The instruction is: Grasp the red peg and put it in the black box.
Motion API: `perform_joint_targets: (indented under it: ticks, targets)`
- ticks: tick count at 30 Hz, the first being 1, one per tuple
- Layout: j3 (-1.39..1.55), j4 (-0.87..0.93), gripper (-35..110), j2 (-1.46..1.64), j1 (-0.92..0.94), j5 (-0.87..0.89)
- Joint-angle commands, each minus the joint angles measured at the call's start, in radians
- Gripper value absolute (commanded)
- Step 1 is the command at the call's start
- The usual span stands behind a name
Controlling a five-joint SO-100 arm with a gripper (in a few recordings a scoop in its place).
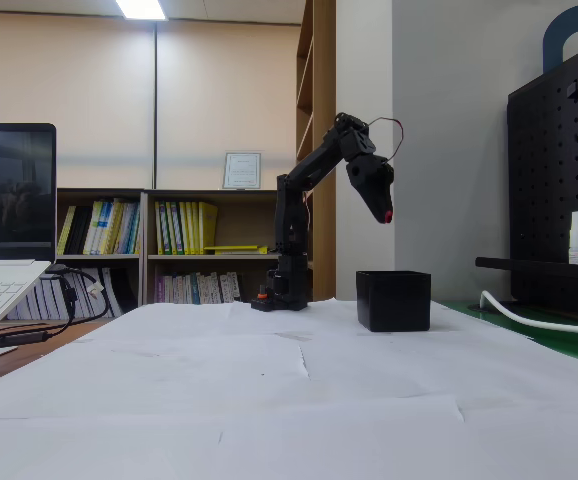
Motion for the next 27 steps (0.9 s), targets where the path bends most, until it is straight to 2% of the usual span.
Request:
perform_joint_targets:
  ticks: [1,3,7,10,13,19,23,27]
  targets:
    - [0.011,0.057,12,-0.063,-0.035,0.000]
    - [0.014,0.063,18,-0.063,-0.041,0.006]
    - [0.021,0.067,19,-0.063,-0.044,-0.005]
    - [0.029,0.064,16,-0.061,-0.038,-0.015]
    - [0.032,0.063,1,-0.071,-0.017,-0.040]
    - [-0.008,0.114,0,-0.152,0.081,-0.055]
    - [-0.364,0.083,0,-0.408,0.239,-0.150]
    - [-0.857,-0.112,0,-0.707,0.431,-0.255]
